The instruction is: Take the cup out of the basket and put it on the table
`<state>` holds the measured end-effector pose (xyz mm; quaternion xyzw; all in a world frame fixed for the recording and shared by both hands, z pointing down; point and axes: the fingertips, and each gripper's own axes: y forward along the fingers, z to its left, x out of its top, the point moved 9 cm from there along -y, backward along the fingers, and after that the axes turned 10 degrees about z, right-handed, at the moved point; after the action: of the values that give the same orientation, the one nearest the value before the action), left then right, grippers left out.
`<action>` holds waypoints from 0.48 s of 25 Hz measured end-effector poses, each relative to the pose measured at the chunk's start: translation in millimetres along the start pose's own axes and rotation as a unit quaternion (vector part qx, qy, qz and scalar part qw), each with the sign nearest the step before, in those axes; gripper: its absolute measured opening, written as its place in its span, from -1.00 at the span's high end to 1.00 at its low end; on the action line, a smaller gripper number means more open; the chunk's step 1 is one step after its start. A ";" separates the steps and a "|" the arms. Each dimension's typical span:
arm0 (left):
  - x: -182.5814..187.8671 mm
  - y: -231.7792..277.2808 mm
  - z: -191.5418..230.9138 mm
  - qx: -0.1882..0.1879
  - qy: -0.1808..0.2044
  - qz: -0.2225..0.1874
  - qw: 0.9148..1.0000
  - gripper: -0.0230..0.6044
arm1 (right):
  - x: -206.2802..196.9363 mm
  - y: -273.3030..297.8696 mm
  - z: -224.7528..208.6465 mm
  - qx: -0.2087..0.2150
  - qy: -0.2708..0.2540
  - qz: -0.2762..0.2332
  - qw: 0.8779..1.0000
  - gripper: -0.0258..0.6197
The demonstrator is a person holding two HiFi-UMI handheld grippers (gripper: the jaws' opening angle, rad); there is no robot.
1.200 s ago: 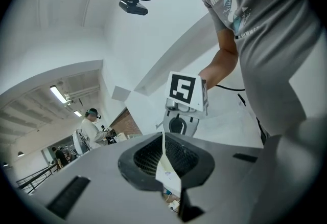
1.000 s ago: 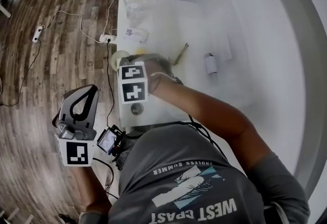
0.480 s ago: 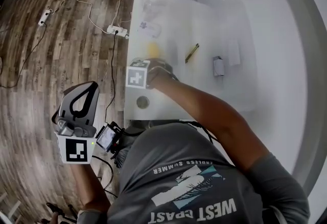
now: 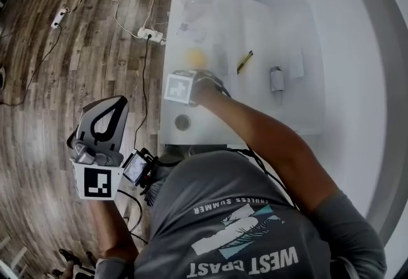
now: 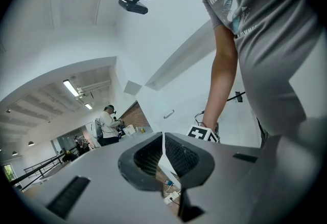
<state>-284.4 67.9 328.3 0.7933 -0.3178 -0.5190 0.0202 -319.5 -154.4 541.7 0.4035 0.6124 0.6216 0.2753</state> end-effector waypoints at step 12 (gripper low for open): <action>17.1 3.2 2.4 -0.023 0.021 -0.023 0.999 0.84 | -4.9 -177.0 -9.3 -0.034 0.114 -0.387 0.915 0.70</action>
<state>-283.5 57.0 314.6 0.8106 -0.2873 -0.5092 0.0333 -351.6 -146.1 367.5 0.0523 0.7264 0.5286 0.4361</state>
